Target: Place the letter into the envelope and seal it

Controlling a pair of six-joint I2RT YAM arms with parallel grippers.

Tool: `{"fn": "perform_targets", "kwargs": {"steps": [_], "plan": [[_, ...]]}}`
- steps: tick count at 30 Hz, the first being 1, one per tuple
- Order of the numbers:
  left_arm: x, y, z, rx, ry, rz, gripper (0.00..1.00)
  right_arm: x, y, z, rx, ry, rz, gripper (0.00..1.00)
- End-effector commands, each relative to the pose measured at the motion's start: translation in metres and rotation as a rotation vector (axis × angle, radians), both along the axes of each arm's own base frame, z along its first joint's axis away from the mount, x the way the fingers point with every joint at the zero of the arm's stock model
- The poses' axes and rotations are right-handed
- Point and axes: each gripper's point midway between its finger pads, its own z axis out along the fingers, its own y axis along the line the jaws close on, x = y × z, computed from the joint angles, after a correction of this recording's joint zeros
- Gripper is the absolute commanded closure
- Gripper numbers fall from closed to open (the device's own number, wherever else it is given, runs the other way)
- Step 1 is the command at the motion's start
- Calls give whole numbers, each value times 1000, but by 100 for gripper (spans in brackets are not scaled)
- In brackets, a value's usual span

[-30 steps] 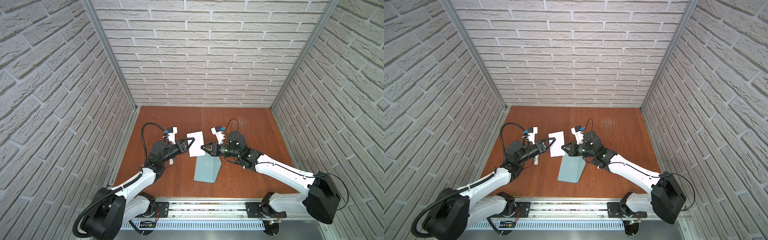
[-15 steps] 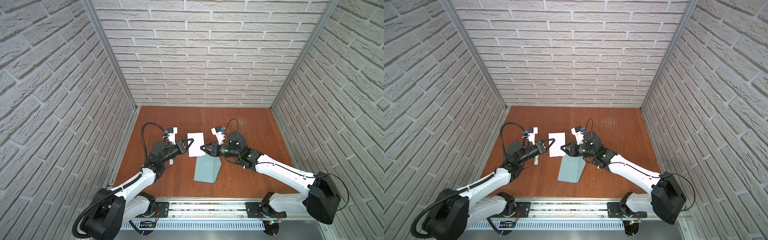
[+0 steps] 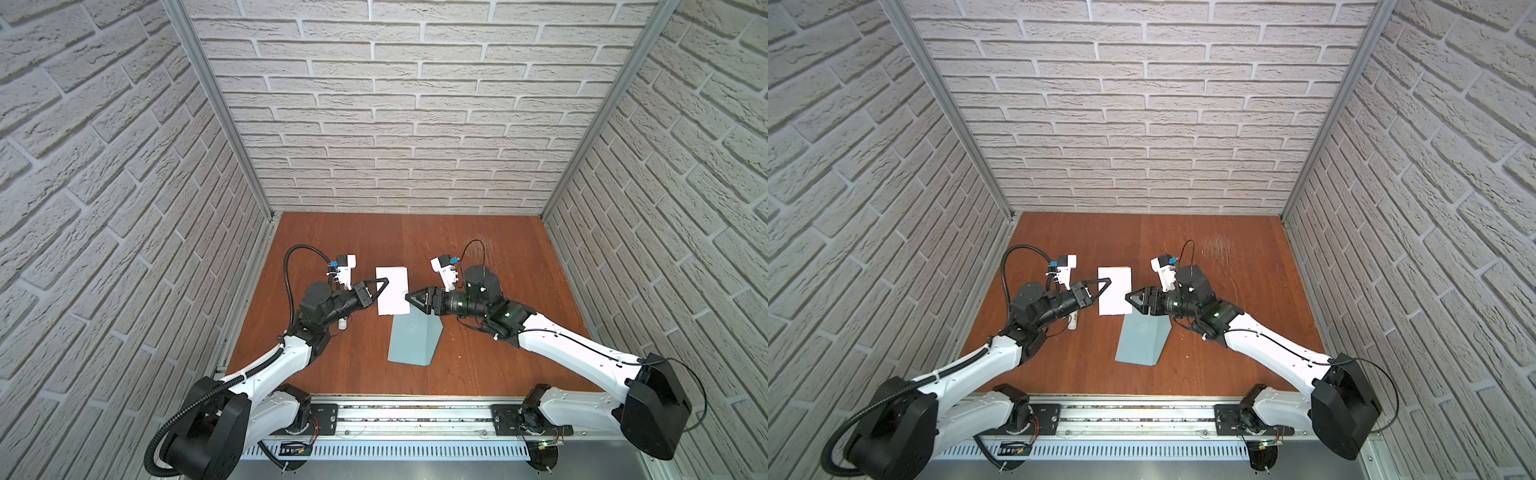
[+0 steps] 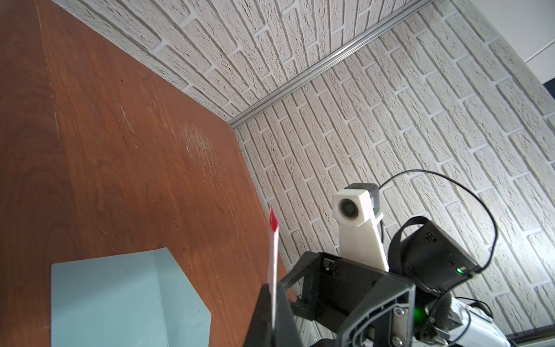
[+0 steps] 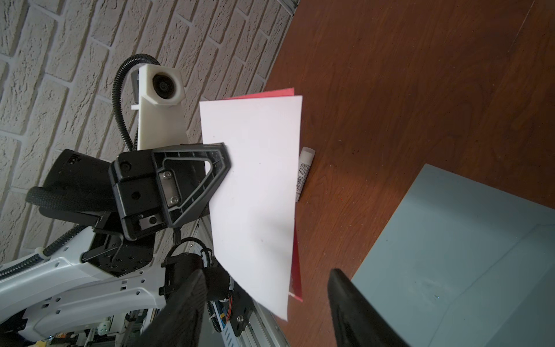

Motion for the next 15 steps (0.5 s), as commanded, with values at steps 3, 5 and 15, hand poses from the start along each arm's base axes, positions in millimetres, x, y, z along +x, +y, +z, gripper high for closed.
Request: {"fn": "perform_targets", "kwargs": {"steps": [3, 5, 15], "plan": [[-7, -12, 29, -69, -98, -61, 95, 5, 13, -1, 56, -12, 47, 33], [-6, -15, 30, -82, -98, -70, 95, 6, 18, 1, 83, -9, 61, 33], [-3, -29, 31, -117, -96, -109, 95, 4, 26, 7, 140, -15, 105, 37]]}}
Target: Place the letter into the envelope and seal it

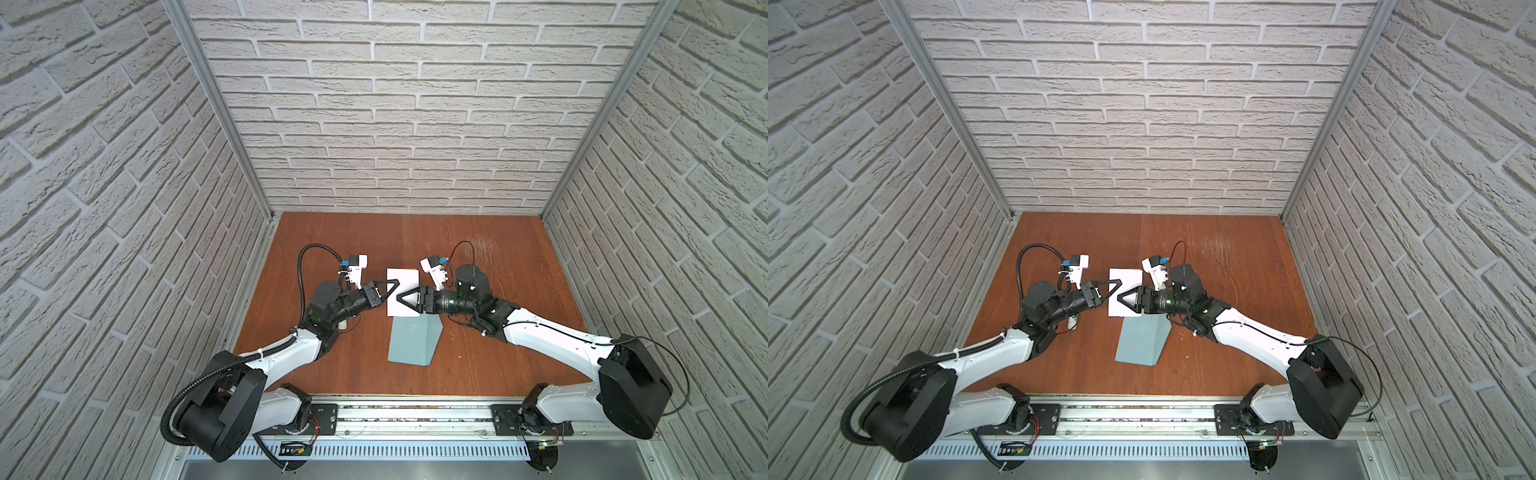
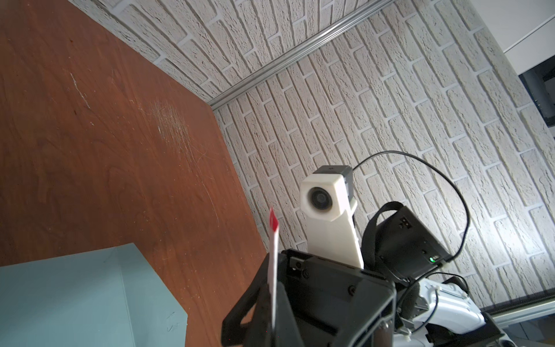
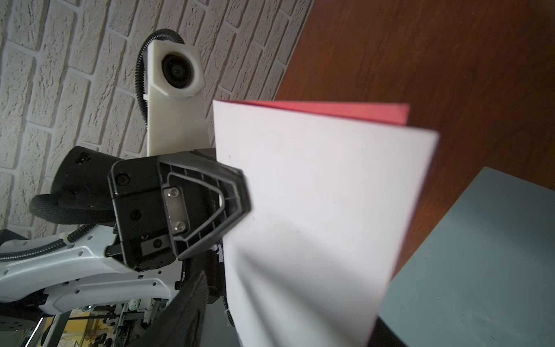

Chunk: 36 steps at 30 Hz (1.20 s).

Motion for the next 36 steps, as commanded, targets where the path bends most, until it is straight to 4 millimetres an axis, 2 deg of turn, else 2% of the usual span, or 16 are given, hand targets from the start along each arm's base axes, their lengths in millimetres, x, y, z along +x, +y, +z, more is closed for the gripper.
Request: {"fn": "perform_targets", "kwargs": {"steps": [1, 9, 17, 19, 21, 22, 24, 27, 29, 32, 34, 36], "plan": [[-2, -3, 35, -71, -119, -22, 95, -1, 3, 14, 55, -44, 23, 38], [-1, -3, 34, -68, -118, -18, 95, -2, 2, 14, 71, -38, 26, 50], [-1, -3, 29, -53, -108, -16, 92, -1, -4, 17, 86, -29, 10, 75], [-1, -4, 25, -46, -97, -22, 84, -1, -5, 16, 91, -21, 10, 84], [-2, -4, 21, -34, -89, -25, 67, 0, -7, 16, 95, -13, 2, 93], [-2, -3, 19, -27, -83, -26, 56, 0, -10, 14, 92, -2, -7, 94], [-2, 0, 14, -1, -71, -10, 47, 0, -17, 10, 75, 20, -33, 94], [5, 19, -12, 155, 1, 84, 42, -4, -36, -2, -36, 61, -101, 94], [5, 43, -42, 391, 46, 181, 41, -8, -61, -17, -179, 93, -184, 94], [-1, 71, -67, 661, 82, 251, 43, -16, -94, -40, -347, 153, -289, 94], [-4, 73, -78, 709, 107, 232, 47, -23, -108, -58, -435, 213, -325, 94], [-6, 64, -89, 710, 136, 196, 51, -28, -118, -79, -513, 270, -338, 94]]}}
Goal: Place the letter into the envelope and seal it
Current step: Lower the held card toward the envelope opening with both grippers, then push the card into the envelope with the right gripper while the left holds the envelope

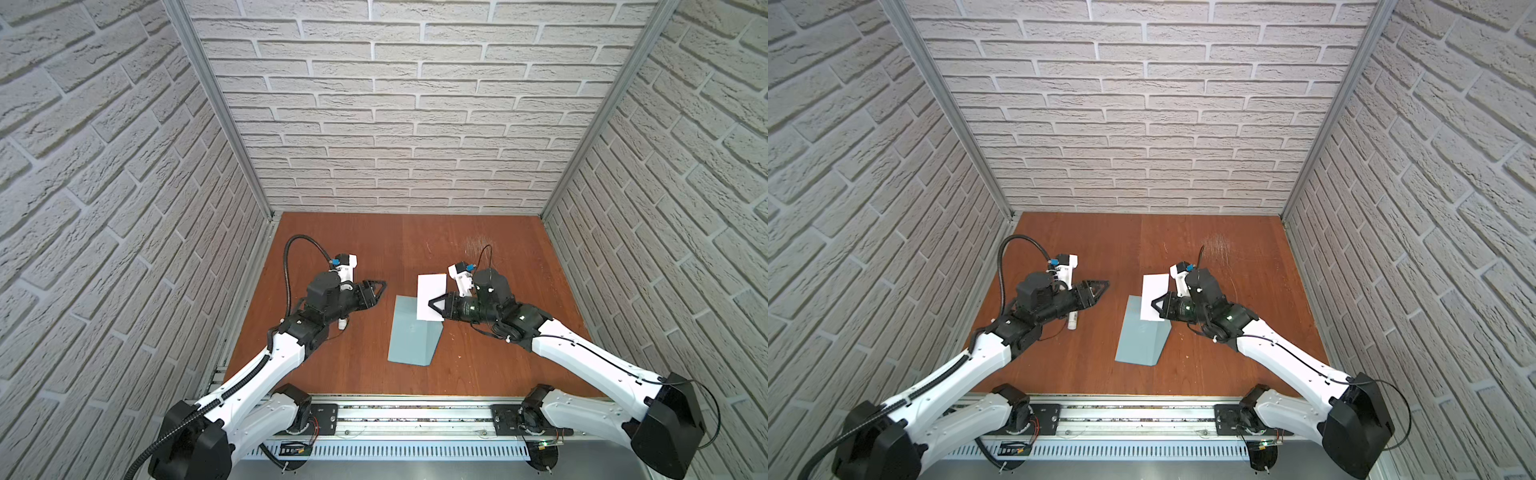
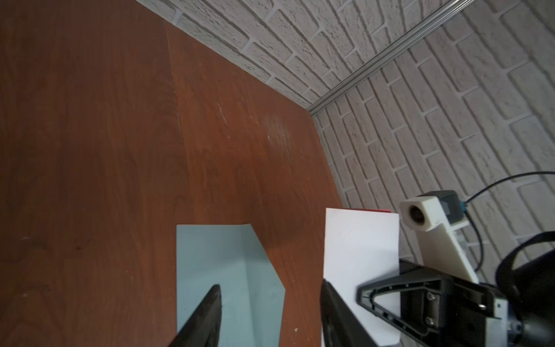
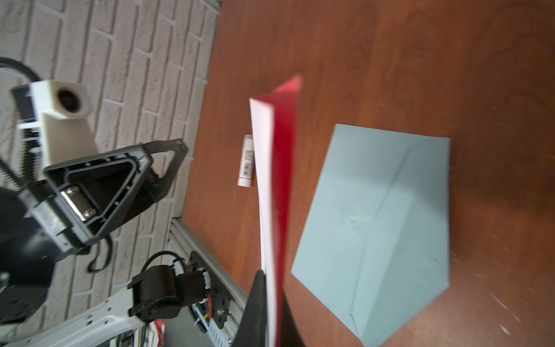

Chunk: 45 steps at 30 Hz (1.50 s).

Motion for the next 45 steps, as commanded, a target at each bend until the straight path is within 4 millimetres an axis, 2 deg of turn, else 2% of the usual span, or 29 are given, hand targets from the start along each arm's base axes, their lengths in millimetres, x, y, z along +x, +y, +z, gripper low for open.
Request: {"fn": "perform_targets", "kwargs": {"steps": [1, 4, 7, 9, 12, 16, 22, 26, 35, 45], "plan": [[-15, 9, -63, 212, 146, -27, 53, -18, -35, -57, -239, 163, -62, 94], [-15, -12, -78, 211, 179, -85, 59, -21, -29, -76, -228, 194, -52, 94], [-12, -33, -87, 136, 197, -128, 70, -20, -24, -88, -205, 203, -45, 94], [-8, -45, -91, 98, 201, -151, 74, -19, -22, -95, -208, 214, -42, 94], [-4, -57, -99, 94, 224, -171, 78, -19, -19, -108, -217, 245, -31, 94], [0, -68, -114, 111, 261, -192, 88, -19, -14, -122, -212, 286, -22, 94], [3, -72, -140, 148, 337, -199, 96, -19, -14, -134, -217, 326, -40, 94], [2, -65, -157, 217, 387, -186, 100, -20, -13, -138, -227, 343, -40, 94], [-1, -45, -173, 294, 438, -171, 100, -20, -12, -143, -241, 367, -34, 94], [-5, -42, -190, 333, 488, -190, 100, -19, -10, -139, -240, 398, -45, 94]]}}
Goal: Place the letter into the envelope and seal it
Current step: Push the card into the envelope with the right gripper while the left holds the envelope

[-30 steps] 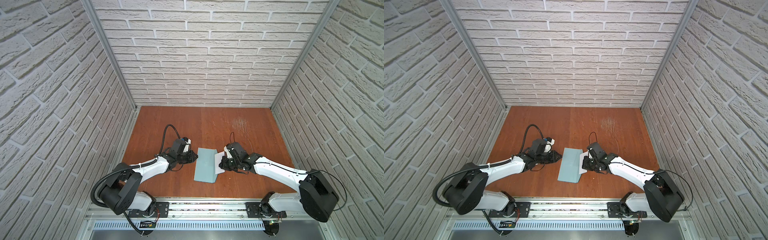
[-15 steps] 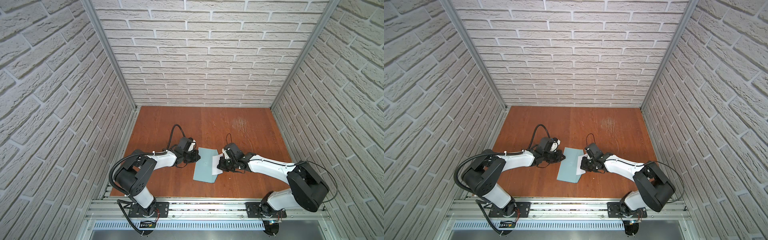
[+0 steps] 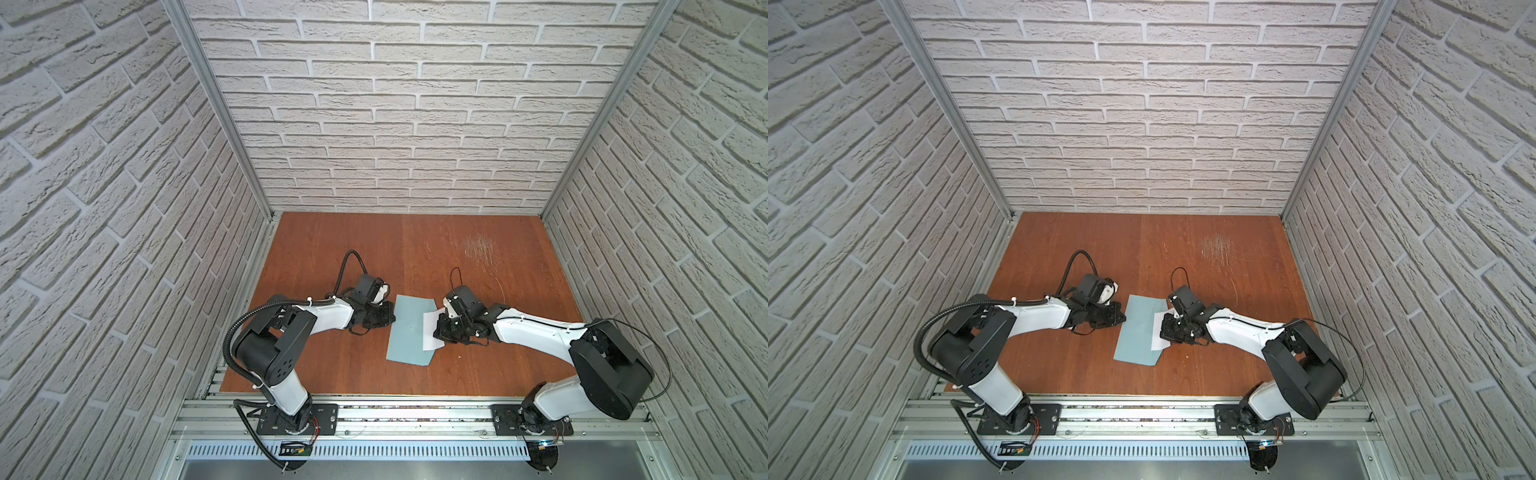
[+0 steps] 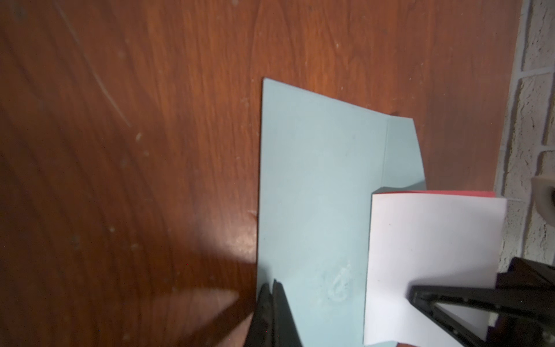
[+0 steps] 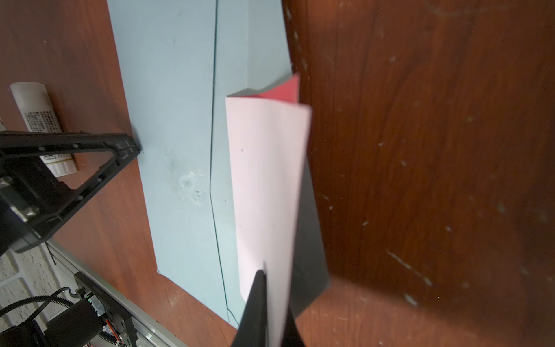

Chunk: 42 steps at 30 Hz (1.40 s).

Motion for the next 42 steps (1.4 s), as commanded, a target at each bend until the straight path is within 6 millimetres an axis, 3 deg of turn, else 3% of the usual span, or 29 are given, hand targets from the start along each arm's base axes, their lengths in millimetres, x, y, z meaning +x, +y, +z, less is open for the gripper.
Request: {"fn": "perform_targets", "kwargs": {"steps": [1, 13, 42], "plan": [[-1, 6, -10, 47, 16, -13, 100, 4, 5, 6, 8, 11, -8, 95], [-6, 11, -21, 84, 42, -32, 100, 4, 5, 1, -22, 55, -23, 94], [-9, 8, -23, 76, 55, -49, 100, 12, 18, -11, 10, 82, -18, 94]]}}
